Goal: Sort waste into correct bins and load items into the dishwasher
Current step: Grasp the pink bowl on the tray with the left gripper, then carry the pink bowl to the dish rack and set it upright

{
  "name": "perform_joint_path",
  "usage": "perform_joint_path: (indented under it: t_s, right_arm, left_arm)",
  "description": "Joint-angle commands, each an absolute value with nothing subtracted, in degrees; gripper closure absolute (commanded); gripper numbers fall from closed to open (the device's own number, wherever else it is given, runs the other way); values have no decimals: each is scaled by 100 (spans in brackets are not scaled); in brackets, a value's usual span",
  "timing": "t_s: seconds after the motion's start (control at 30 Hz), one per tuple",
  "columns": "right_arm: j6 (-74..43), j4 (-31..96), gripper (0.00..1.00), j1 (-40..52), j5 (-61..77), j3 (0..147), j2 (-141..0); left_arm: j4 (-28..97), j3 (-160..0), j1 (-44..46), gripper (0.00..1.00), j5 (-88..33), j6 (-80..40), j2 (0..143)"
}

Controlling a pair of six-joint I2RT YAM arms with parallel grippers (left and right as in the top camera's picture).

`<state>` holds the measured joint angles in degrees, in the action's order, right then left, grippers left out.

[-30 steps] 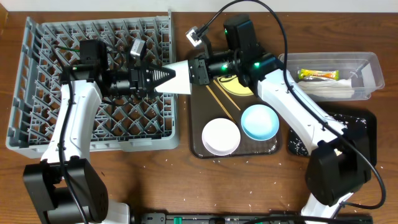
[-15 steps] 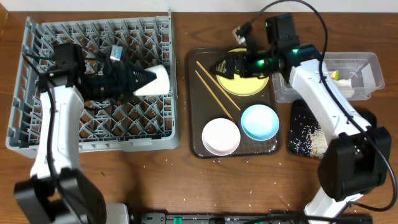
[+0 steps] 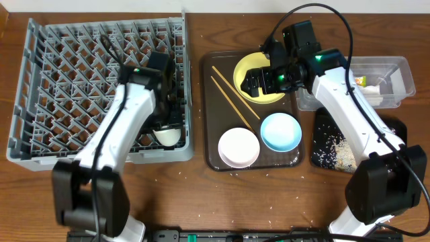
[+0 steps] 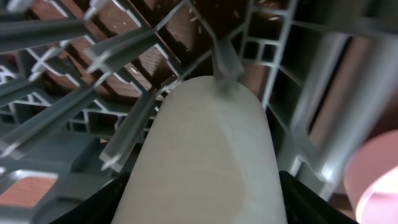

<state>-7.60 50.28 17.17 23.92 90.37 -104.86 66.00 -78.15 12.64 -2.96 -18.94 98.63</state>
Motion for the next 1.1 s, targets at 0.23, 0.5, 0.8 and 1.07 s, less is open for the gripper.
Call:
perform_joint_path:
  t_s: [0.23, 0.5, 0.8, 1.07]
  right_arm:
    - [-611, 5188, 11, 1769, 2381, 9065, -10350]
    - [-615, 5561, 16, 1441, 2021, 9102, -9122]
    - [-613, 5999, 14, 1356, 1629, 8947, -8831]
    - [-613, 6005, 14, 1356, 1562, 8875, -8842]
  left_arm:
    - [6617, -8068, 1262, 4, -189, -1977, 9861]
    - [5815, -8068, 1870, 6, -1435, -1026, 8331]
    - [5297, -8071, 3380, 6, -1531, -224, 10521]
    - [4976, -8071, 3426, 30, -2018, -217, 11587]
